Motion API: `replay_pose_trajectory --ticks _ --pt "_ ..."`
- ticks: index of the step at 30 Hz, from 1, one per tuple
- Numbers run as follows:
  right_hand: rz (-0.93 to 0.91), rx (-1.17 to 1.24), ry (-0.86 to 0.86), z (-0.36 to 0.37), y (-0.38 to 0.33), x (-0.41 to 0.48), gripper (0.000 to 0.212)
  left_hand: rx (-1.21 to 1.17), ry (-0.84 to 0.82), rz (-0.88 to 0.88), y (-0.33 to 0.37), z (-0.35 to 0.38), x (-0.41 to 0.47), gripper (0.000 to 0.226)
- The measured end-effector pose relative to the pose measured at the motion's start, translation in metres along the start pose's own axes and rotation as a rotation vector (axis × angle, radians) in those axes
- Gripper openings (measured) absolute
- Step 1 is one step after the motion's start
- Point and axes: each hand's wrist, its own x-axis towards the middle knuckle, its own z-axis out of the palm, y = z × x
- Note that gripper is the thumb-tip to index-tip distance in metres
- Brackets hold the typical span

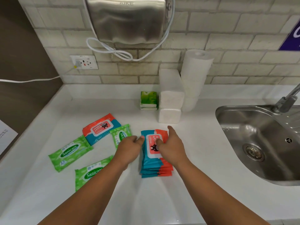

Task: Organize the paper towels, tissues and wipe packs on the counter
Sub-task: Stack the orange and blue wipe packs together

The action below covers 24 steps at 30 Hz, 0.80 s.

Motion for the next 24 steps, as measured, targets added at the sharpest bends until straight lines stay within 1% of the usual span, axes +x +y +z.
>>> replay_pose_trajectory --ticks 1,3,7,10,14,16,20,24 --pt "-0.035 -0.046 0.039 0.003 -0.005 0.001 0.066 0.042 0.016 0.024 0.0 -0.007 0.003 0.045" --pt "-0.116 -0.095 0.059 0.011 -0.018 0.003 0.063 0.108 0.026 0.063 -0.001 -0.024 0.009 0.053" --pt "-0.302 -0.156 0.015 0.032 -0.048 0.01 0.05 0.184 0.047 0.156 -0.011 -0.062 0.027 0.053" --pt "-0.399 -0.224 -0.062 0.052 -0.071 0.018 0.045 0.252 0.08 0.174 -0.024 -0.09 0.042 0.049" --pt "-0.423 -0.302 -0.169 0.084 -0.094 0.033 0.046 0.298 0.119 0.15 -0.045 -0.123 0.062 0.043" --pt "-0.406 -0.323 -0.22 0.099 -0.102 0.042 0.048 0.327 0.126 0.126 -0.056 -0.137 0.072 0.045" --pt "-0.365 -0.365 -0.289 0.129 -0.113 0.059 0.043 0.447 0.051 0.094 -0.081 -0.165 0.101 0.048" --pt "-0.333 -0.405 -0.352 0.16 -0.118 0.076 0.043 0.505 -0.011 0.059 -0.105 -0.182 0.127 0.05"
